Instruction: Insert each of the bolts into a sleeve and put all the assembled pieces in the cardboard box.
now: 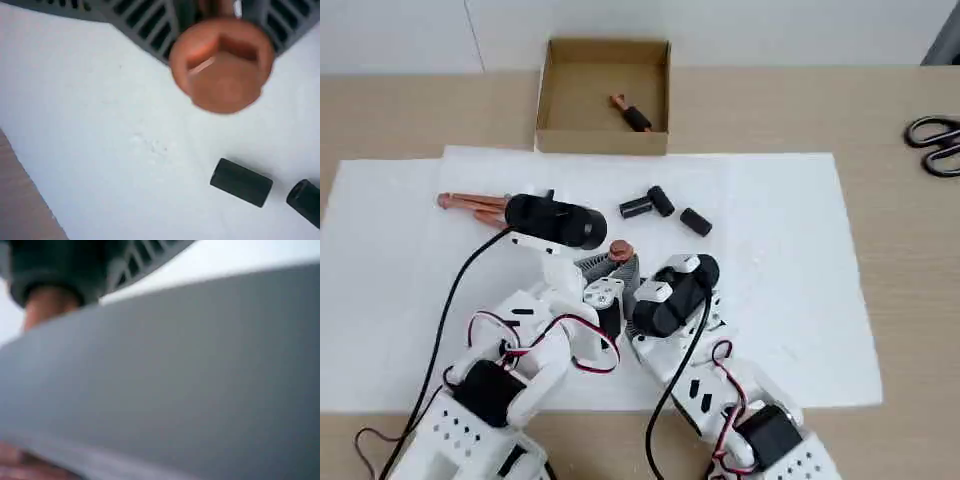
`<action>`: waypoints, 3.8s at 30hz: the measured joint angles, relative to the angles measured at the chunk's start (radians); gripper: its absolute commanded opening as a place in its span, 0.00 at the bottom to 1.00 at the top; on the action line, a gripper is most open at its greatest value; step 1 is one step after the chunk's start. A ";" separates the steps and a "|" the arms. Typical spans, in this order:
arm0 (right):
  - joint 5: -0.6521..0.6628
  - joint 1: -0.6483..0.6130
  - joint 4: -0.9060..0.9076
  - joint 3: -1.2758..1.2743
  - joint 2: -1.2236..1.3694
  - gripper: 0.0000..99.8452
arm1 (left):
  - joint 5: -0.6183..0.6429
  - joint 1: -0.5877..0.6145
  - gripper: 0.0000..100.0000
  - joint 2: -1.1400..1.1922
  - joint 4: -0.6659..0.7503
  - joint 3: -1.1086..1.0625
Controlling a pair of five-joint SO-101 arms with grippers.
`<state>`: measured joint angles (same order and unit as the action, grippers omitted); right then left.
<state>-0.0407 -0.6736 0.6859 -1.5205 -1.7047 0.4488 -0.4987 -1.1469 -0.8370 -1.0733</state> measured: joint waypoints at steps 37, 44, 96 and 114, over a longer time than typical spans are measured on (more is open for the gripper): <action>0.003 0.023 0.000 0.002 -0.009 0.00 | -0.110 0.083 0.31 0.008 -0.259 0.190; 0.003 0.023 0.000 0.002 -0.009 0.00 | -0.115 0.201 0.31 0.008 -0.324 0.310; 0.086 0.394 -0.548 2.105 2.490 0.00 | -0.451 0.738 0.31 0.008 -0.486 0.112; 0.086 0.391 -0.675 2.107 2.654 0.00 | -0.451 0.738 0.31 0.008 -0.486 0.112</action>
<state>0.0453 -0.2823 0.0107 0.5861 0.9498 -0.0023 0.2394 -1.1393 -1.3234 -0.9613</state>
